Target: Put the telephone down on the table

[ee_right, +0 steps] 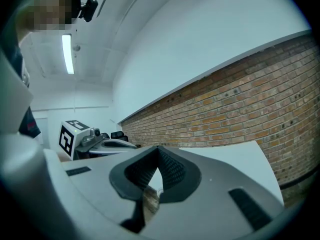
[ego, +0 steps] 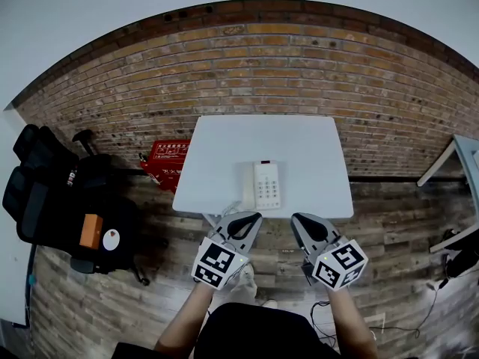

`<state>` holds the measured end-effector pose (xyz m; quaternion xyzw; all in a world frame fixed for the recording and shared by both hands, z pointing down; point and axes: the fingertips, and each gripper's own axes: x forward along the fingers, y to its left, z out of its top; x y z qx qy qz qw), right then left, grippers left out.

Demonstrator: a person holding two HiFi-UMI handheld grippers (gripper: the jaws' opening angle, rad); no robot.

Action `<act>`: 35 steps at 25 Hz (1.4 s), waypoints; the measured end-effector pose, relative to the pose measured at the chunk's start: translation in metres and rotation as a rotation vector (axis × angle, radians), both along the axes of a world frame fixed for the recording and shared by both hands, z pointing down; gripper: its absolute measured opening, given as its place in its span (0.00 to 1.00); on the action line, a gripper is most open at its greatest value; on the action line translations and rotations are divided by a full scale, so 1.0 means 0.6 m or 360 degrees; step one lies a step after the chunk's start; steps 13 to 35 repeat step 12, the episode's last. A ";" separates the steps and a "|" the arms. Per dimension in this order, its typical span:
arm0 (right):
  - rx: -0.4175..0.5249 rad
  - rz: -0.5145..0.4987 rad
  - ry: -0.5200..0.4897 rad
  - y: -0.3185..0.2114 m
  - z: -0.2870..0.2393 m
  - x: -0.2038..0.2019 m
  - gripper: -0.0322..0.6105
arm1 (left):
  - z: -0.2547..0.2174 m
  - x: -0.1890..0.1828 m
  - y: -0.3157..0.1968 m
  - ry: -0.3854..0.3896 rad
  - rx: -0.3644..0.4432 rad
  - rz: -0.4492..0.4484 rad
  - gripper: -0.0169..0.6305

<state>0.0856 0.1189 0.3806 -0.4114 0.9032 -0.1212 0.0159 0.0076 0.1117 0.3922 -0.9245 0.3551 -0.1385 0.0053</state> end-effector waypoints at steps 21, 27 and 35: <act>0.0020 -0.0023 -0.0013 0.013 -0.007 -0.017 0.07 | -0.013 -0.017 0.010 -0.0001 0.0046 -0.0014 0.04; 0.0020 -0.0023 -0.0013 0.013 -0.007 -0.017 0.07 | -0.013 -0.017 0.010 -0.0001 0.0046 -0.0014 0.04; 0.0020 -0.0023 -0.0013 0.013 -0.007 -0.017 0.07 | -0.013 -0.017 0.010 -0.0001 0.0046 -0.0014 0.04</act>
